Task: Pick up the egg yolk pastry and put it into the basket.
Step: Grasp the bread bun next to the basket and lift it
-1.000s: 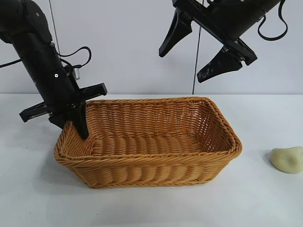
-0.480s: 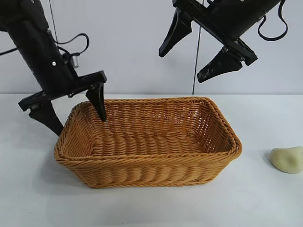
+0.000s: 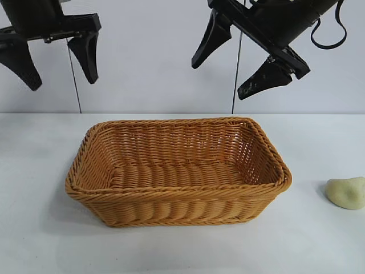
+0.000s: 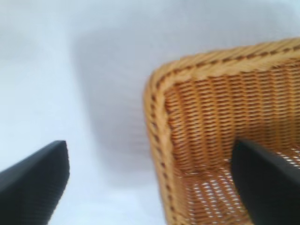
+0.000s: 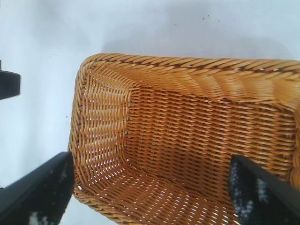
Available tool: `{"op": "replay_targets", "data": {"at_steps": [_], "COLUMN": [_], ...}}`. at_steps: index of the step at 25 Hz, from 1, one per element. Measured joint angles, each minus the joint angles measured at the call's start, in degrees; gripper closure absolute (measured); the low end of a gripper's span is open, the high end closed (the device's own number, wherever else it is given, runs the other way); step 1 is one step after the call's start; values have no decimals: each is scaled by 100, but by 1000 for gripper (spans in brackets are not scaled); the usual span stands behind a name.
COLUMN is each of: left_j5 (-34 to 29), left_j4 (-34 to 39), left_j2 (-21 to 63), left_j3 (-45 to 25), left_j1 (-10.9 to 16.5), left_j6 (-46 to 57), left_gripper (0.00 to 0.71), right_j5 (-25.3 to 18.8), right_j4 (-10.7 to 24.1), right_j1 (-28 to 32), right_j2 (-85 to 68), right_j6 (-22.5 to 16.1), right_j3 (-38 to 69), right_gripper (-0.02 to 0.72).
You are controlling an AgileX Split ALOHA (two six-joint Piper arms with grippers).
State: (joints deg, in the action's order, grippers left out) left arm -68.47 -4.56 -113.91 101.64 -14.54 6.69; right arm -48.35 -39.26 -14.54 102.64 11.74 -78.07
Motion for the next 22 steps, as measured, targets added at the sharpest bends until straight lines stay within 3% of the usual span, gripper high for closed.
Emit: {"op": "replay_targets", "data": {"at_steps": [5,14,22], "left_j5": [-89,-107,-109], "left_j4": [213,588,549], "left_j2": [0,0,423], "left_j3": [44,44,-302], "left_j1": [181,1111,1156], "left_j6": [-7,-180,-304], "left_gripper": [41,41,41], "right_j5": [0,0,0], "right_j4": [0,0,0], "right_j1": [0,0,0], "right_j2": [0,0,0], "right_j6": [0,0,0], "right_j3": [0,0,0], "right_gripper": [66,66,66]}}
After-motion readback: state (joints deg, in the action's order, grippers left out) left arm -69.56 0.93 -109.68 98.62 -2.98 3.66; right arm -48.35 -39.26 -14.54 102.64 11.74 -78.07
